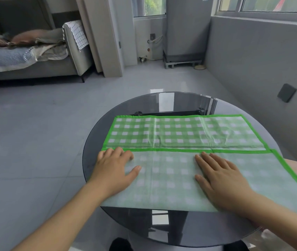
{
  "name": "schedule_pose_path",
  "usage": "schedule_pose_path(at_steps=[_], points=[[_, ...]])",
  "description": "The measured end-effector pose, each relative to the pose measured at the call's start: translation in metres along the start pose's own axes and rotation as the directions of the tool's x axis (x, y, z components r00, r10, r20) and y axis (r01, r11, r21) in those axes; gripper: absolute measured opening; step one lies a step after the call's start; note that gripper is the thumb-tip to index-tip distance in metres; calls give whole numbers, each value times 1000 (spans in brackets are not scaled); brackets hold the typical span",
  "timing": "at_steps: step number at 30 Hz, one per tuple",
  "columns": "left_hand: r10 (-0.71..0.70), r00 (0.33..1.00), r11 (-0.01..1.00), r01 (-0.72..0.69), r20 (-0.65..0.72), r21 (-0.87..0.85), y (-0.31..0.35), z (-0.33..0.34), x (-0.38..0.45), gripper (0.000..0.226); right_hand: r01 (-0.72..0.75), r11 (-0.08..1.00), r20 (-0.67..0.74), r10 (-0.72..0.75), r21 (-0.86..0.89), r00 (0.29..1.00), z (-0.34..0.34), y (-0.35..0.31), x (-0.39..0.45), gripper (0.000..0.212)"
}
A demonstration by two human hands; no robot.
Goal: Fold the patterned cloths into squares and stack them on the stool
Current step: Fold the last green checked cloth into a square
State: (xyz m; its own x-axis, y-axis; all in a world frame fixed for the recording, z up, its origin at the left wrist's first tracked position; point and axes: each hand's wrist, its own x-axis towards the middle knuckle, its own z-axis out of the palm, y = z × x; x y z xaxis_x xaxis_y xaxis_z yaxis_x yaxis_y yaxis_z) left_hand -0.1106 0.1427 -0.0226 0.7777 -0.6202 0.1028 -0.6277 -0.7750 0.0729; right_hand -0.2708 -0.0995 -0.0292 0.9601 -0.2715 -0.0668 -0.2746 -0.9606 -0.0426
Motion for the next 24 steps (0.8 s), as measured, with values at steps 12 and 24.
schedule_pose_path(at_steps=[12, 24], points=[[9, 998, 979, -22, -64, -202, 50, 0, 122, 31, -75, 982, -75, 89, 170, 993, -33, 52, 106, 41], [-153, 980, 934, 102, -125, -342, 43, 41, 206, 34, -197, 917, -277, 300, 346, 913, -10, 85, 198, 33]])
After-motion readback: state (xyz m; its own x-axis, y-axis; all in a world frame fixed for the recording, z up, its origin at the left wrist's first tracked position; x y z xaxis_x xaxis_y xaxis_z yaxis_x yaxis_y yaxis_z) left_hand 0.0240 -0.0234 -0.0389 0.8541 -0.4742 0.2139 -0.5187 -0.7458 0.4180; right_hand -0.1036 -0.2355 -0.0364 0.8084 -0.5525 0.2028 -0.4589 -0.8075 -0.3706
